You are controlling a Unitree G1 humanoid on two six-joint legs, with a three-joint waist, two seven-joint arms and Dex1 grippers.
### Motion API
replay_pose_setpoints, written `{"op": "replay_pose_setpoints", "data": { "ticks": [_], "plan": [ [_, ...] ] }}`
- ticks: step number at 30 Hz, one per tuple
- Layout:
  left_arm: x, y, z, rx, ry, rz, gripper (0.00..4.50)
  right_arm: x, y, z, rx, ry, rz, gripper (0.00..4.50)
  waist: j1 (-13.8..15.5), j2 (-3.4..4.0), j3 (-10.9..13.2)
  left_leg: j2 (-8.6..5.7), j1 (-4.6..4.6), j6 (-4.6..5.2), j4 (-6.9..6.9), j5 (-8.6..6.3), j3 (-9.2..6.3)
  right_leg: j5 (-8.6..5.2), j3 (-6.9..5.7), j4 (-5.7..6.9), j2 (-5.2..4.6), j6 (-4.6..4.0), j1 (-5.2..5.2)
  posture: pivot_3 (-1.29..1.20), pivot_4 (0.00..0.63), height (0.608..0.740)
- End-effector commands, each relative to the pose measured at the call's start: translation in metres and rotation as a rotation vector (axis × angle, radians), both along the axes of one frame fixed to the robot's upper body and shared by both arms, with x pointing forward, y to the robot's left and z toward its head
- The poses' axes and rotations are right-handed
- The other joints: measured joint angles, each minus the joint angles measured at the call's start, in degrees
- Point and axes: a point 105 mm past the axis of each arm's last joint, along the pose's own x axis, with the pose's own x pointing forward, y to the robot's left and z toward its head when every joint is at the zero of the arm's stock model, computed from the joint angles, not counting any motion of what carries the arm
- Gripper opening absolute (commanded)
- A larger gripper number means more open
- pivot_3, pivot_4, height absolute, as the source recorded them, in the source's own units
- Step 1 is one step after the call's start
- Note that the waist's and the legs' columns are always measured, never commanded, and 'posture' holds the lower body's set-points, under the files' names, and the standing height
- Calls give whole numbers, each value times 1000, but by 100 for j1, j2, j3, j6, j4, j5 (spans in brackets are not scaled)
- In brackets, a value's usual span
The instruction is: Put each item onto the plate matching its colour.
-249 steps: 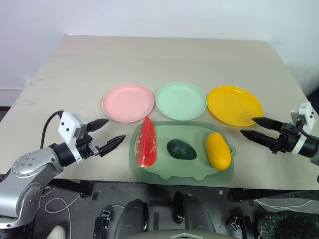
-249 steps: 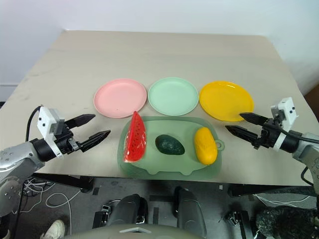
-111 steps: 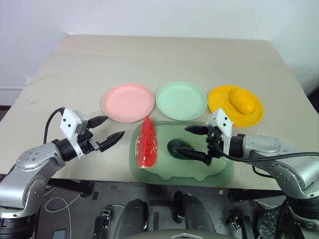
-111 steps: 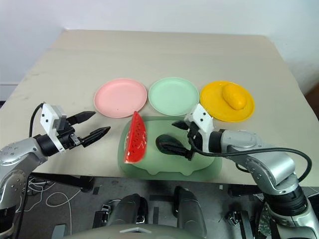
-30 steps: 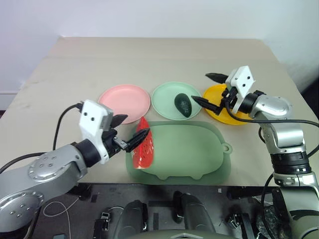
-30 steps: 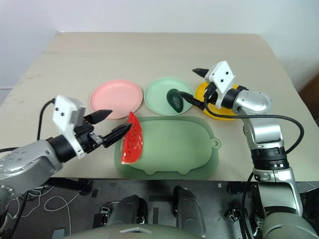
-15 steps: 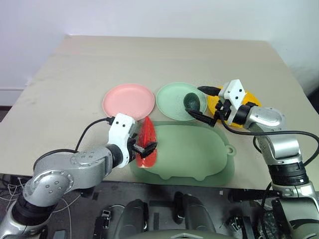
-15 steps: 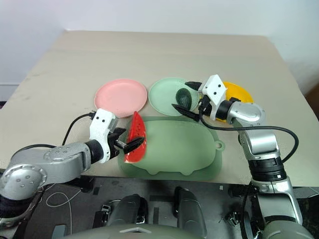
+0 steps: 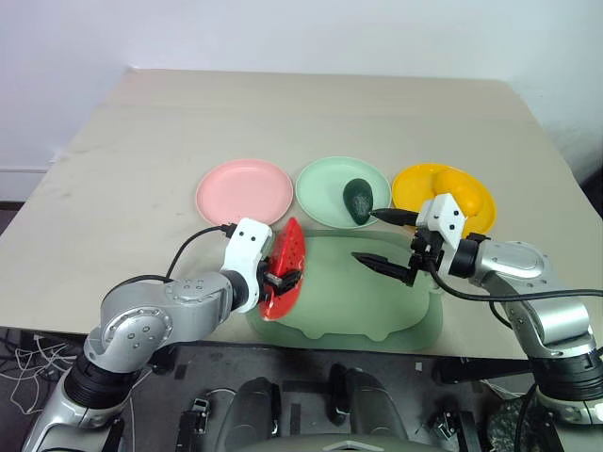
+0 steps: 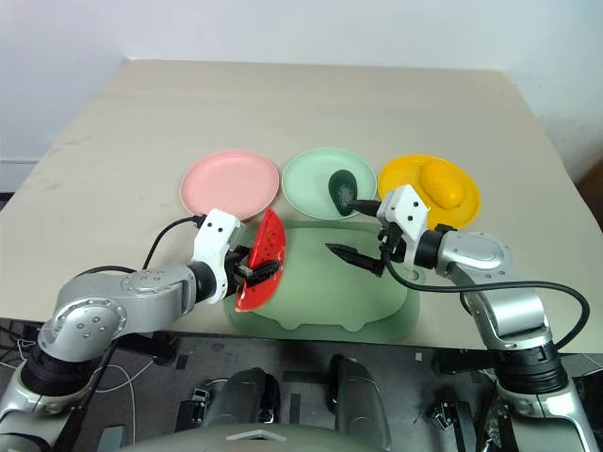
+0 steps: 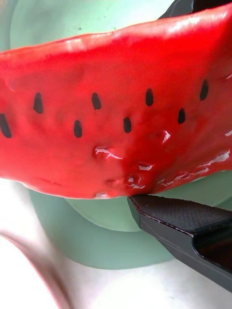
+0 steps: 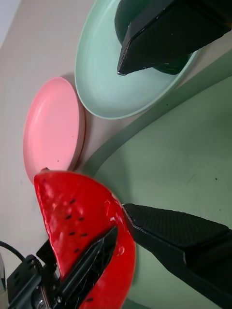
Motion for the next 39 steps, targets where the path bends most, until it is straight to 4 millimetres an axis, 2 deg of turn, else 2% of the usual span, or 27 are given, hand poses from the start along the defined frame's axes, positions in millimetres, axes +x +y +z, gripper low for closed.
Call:
{"op": "replay_pose_setpoints", "data": {
  "ticks": [1,3,5,7,10,13,17,18,19,20,26,31,32,36,39],
  "plan": [
    [18,4,37,-47,-140,46,3415,-5,1,14,22,-43,12,4500,-3,-1,1,0,0,0,0,0,0,0,0,0,0,0,0,0,150,740],
    [30,7,52,-67,-188,87,3415,-4,-1,15,22,-39,9,4500,-4,-4,2,0,0,0,0,0,0,0,0,0,0,0,0,0,150,740],
    [60,22,71,-103,-236,222,3415,-4,0,14,20,-34,12,4500,7,-5,3,-1,1,0,-1,0,-1,0,0,0,0,0,1,0,150,740],
    [87,35,80,-139,-234,354,3415,-4,0,13,15,-30,14,4500,1,-8,4,-4,3,1,0,0,-2,1,-2,-4,1,1,6,0,150,740],
    [116,41,76,-118,-211,436,3415,-4,0,14,14,-31,13,4500,-7,-8,4,-8,4,1,-1,0,-2,9,-5,-7,3,14,10,0,150,740],
    [144,48,64,-70,-178,492,3415,-6,2,16,12,-40,5,4500,-12,-9,5,-8,5,-5,-5,3,3,7,-5,-10,4,22,10,0,150,740],
    [159,43,54,-126,-120,521,3415,-9,-7,17,-1,-49,-35,4500,-10,-15,8,-7,1,-9,-5,5,13,4,-6,-12,0,28,9,0,150,740],
    [161,42,52,-142,-106,525,4125,-10,-8,17,-5,-51,-50,4500,4,-17,10,-7,0,-5,-5,3,11,4,-6,-13,-2,29,9,0,150,740],
    [163,39,52,-170,-95,526,4346,-11,-10,16,-9,-49,-61,4500,10,-20,11,-7,-3,-3,-4,2,8,3,-9,-13,-6,31,9,0,150,740],
    [165,35,53,-193,-88,525,4474,-12,-12,15,-12,-45,-69,4500,11,-22,13,-8,-5,3,-3,-1,8,3,-12,-14,-9,32,9,0,150,740],
    [165,19,69,-273,-93,526,4474,-12,-28,15,-28,-30,-129,4500,-14,-29,17,-6,-3,19,-2,-11,1,3,-10,-15,-13,34,9,0,150,740],
    [143,28,96,-272,-184,497,4474,-12,-37,12,-35,-18,-175,4500,-24,-37,26,1,-3,18,-4,-10,1,3,-9,-11,-9,34,6,0,150,740],
    [138,31,101,-270,-213,498,4474,-12,-40,11,-38,-10,-181,4500,-16,-37,26,3,-3,18,-4,-10,1,3,-8,-11,-9,34,6,0,150,740],
    [105,65,131,-243,-428,463,4474,-8,-44,7,-51,10,-183,4500,-47,-35,27,10,2,16,-5,-10,3,2,-2,-8,-10,35,6,0,150,740],
    [83,92,132,-256,-499,452,4474,-4,-42,6,-46,17,-168,4500,-47,-34,27,13,3,12,-7,-8,7,1,0,-4,-4,32,0,0,150,740]
  ]
}}
